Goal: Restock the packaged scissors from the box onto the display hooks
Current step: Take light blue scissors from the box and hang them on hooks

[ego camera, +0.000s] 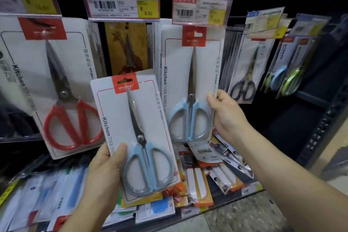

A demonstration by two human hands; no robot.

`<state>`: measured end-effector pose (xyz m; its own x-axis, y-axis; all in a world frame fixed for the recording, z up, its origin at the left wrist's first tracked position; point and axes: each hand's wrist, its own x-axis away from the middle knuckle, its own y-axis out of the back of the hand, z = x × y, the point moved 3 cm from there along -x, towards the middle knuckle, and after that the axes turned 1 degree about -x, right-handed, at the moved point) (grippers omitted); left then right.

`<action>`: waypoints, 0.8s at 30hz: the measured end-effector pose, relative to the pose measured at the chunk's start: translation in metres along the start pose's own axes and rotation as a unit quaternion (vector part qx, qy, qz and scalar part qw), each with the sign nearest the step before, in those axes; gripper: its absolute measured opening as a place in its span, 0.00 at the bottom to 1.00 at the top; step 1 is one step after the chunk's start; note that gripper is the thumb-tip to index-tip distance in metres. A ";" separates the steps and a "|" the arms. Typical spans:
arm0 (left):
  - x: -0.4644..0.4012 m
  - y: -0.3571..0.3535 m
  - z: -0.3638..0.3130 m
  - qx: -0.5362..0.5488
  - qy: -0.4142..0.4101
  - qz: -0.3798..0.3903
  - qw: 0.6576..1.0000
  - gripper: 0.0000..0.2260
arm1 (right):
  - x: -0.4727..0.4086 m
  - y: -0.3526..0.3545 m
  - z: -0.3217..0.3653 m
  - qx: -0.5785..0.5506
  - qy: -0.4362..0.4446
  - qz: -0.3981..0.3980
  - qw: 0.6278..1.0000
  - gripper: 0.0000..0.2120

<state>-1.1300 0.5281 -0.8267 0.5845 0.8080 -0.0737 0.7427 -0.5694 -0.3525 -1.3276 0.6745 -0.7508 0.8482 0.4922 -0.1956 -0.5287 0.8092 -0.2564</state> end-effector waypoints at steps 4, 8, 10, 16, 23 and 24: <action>-0.001 0.005 0.001 0.017 0.003 0.005 1.000 0.12 | -0.006 -0.008 0.004 -0.021 -0.007 0.012 1.000 0.08; 0.001 0.008 0.002 0.021 0.003 0.008 1.000 0.12 | -0.014 -0.016 0.019 -0.009 0.025 0.011 1.000 0.09; 0.001 0.009 0.004 0.020 0.004 0.008 1.000 0.12 | -0.020 -0.020 0.024 0.015 0.021 -0.006 1.000 0.08; 0.000 0.013 0.012 0.013 0.016 0.008 1.000 0.11 | -0.019 -0.020 0.015 0.055 0.004 -0.034 0.998 0.08; 0.001 0.009 0.013 0.043 0.020 0.032 0.998 0.11 | -0.020 -0.021 0.018 0.067 0.029 -0.088 0.994 0.10; 0.000 0.008 0.013 0.043 0.021 0.033 0.998 0.11 | -0.019 -0.021 0.019 0.065 0.035 -0.098 0.992 0.10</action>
<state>-1.1283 0.5258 -0.8415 0.6462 0.7607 -0.0614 0.6718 -0.6051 -0.4272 -1.3319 0.6539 -0.7240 0.9279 0.3004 -0.2206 -0.3405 0.9241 -0.1737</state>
